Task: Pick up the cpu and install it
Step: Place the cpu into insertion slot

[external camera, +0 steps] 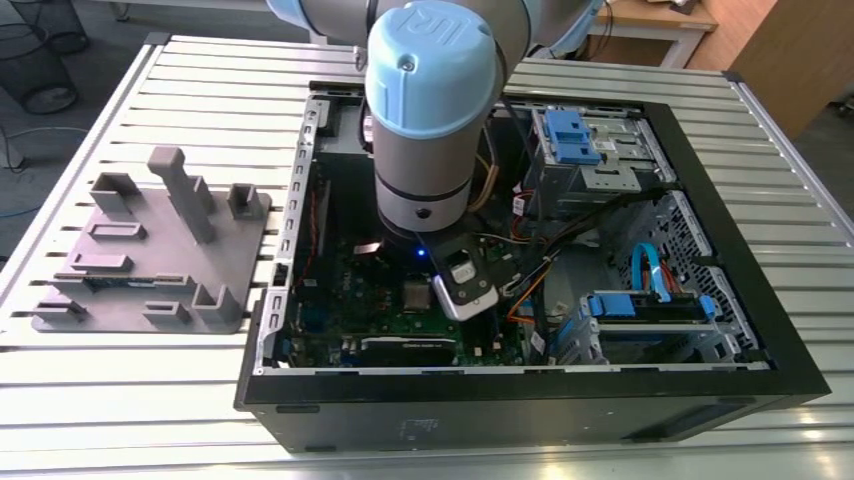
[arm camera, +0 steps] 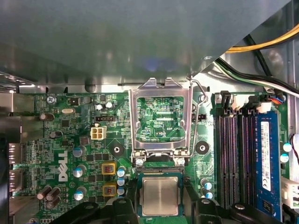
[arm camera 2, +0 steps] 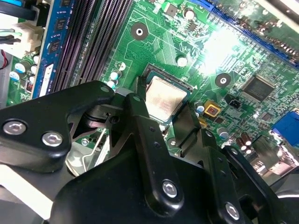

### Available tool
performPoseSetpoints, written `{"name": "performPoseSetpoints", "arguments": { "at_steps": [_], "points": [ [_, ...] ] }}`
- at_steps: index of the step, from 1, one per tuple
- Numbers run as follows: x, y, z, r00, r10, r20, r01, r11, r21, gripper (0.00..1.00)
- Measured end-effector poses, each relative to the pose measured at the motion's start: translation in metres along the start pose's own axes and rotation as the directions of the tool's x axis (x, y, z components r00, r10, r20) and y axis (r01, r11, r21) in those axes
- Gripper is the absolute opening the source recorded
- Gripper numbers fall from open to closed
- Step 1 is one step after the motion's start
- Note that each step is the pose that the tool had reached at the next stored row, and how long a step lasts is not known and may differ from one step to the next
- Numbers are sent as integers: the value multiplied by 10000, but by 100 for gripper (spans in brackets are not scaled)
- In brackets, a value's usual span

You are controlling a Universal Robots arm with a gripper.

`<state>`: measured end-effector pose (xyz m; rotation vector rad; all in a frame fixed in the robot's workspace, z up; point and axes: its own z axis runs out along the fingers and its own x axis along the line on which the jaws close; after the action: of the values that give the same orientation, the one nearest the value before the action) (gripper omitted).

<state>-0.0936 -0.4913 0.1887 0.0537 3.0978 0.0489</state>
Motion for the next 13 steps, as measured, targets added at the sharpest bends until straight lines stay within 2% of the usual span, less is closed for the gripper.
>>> {"name": "performPoseSetpoints", "arguments": {
  "at_steps": [6,9,13],
  "points": [
    [1,1,7,10000,1,12,-1,10000,-5,47],
    [-1,4,-13,10000,1,20,-1,10000,-21,47],
    [-1,2,-23,10000,-21,11,21,10000,-7,47]
  ]
}}
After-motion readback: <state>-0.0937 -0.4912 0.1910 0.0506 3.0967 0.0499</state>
